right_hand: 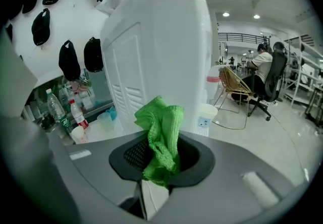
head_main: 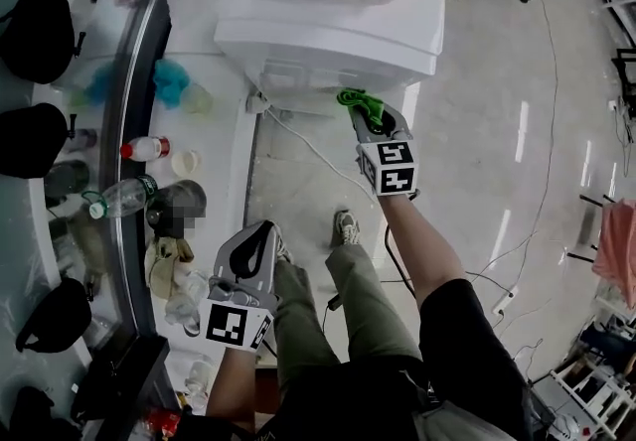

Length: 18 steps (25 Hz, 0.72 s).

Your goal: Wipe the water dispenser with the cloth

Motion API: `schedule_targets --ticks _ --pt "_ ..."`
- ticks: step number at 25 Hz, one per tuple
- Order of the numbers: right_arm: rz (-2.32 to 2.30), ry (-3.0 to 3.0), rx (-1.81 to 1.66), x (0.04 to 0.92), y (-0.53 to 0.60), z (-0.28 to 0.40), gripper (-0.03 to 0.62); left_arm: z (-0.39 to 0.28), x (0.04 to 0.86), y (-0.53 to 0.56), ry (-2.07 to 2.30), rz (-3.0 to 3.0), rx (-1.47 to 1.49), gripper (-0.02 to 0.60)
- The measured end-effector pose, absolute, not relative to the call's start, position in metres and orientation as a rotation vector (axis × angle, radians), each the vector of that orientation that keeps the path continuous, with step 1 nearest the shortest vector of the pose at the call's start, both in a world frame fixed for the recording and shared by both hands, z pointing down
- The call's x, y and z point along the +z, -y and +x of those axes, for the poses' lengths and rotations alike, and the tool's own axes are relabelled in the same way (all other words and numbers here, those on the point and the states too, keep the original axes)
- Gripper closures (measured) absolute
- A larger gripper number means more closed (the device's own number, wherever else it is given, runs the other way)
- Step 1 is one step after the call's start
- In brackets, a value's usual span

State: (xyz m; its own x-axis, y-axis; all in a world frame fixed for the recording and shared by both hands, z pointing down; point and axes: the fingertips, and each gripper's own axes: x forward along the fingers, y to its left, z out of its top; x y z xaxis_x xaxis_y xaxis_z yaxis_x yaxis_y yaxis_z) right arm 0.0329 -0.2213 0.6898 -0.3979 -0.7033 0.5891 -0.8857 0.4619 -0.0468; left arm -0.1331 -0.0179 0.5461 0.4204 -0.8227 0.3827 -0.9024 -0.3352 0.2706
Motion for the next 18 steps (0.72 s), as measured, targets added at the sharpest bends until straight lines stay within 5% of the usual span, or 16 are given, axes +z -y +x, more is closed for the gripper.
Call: schedule_targets --ticks 11,18 --pt "1.427 2.116 0.558 0.702 0.208 0.099 0.502 -0.102 0.546 0.027 1.451 2.264 0.233 0.578" --pt "1.317 2.208 0.602 0.708 0.179 0.026 0.502 -0.119 0.547 0.022 1.415 2.280 0.230 0.578"
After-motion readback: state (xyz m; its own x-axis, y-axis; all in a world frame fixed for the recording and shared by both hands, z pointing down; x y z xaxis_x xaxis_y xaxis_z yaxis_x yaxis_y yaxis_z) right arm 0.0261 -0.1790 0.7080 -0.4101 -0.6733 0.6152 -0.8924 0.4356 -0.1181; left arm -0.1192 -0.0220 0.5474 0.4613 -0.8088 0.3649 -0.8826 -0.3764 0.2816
